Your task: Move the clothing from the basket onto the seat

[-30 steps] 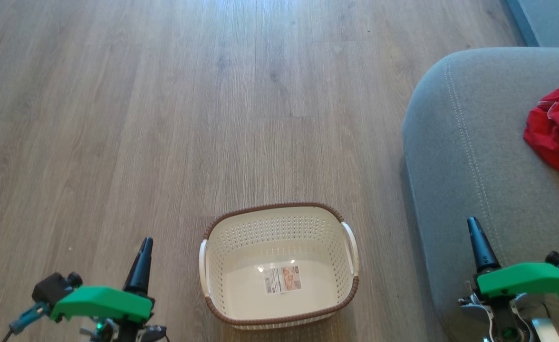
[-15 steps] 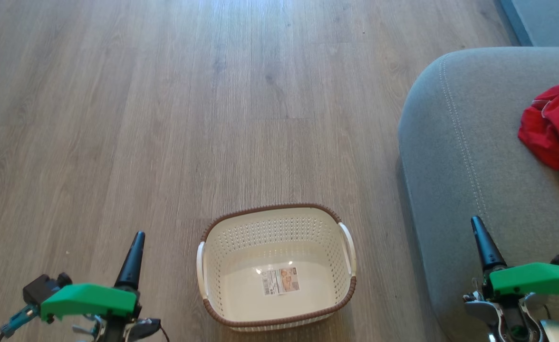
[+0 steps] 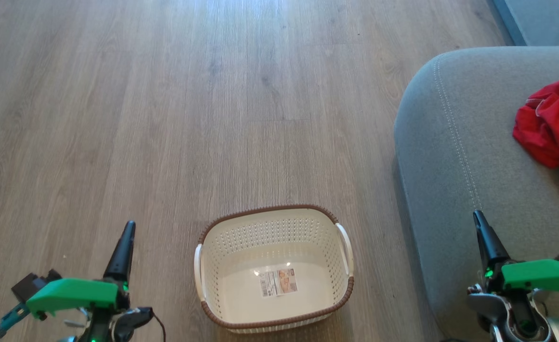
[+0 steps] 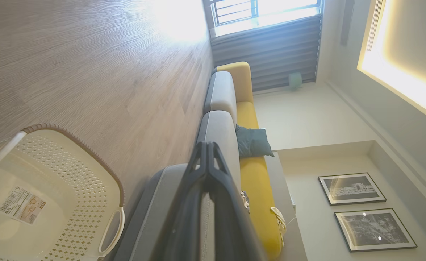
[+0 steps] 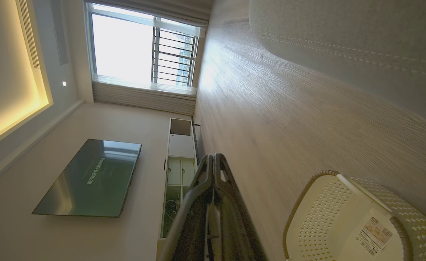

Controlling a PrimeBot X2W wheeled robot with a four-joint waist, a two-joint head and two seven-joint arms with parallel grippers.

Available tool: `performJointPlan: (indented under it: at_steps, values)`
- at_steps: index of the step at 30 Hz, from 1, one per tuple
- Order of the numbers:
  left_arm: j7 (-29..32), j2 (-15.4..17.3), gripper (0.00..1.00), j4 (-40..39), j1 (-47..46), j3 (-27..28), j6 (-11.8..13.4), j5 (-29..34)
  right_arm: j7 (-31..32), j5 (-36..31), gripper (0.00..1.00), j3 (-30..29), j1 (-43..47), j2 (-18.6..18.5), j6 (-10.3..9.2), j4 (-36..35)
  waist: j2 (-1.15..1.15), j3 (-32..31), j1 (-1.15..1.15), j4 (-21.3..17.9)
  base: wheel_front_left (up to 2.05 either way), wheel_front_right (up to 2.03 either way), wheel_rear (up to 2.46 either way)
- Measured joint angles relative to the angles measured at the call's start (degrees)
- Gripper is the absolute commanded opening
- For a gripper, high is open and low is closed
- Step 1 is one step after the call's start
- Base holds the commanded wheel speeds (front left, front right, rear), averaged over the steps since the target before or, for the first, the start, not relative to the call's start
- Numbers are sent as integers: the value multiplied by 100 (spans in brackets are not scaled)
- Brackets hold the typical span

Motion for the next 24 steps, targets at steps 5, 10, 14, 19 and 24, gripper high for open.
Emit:
performJointPlan:
  at_steps: [5,10,14,19,24]
  values:
    - [77,-1,0,-13,-5,105,-8,-304,74,298,0,-53,-51,23,0,-27,0,-10,0,-23,0,0,0]
    - [180,-2,0,-26,-5,138,-51,-612,162,593,0,-101,-51,26,0,-34,0,-20,0,-46,0,0,0]
    - [253,-3,0,-34,-8,189,-55,-869,220,837,0,-127,-51,36,-1,-47,0,-28,0,-65,0,0,0]
    - [258,-4,0,-38,-21,265,-56,-973,270,960,0,-140,-51,43,-3,-56,0,-30,0,-70,0,0,0]
    - [259,-5,0,-38,-21,270,-56,-973,270,960,0,-141,-51,49,-3,-56,0,-30,0,-70,0,0,0]
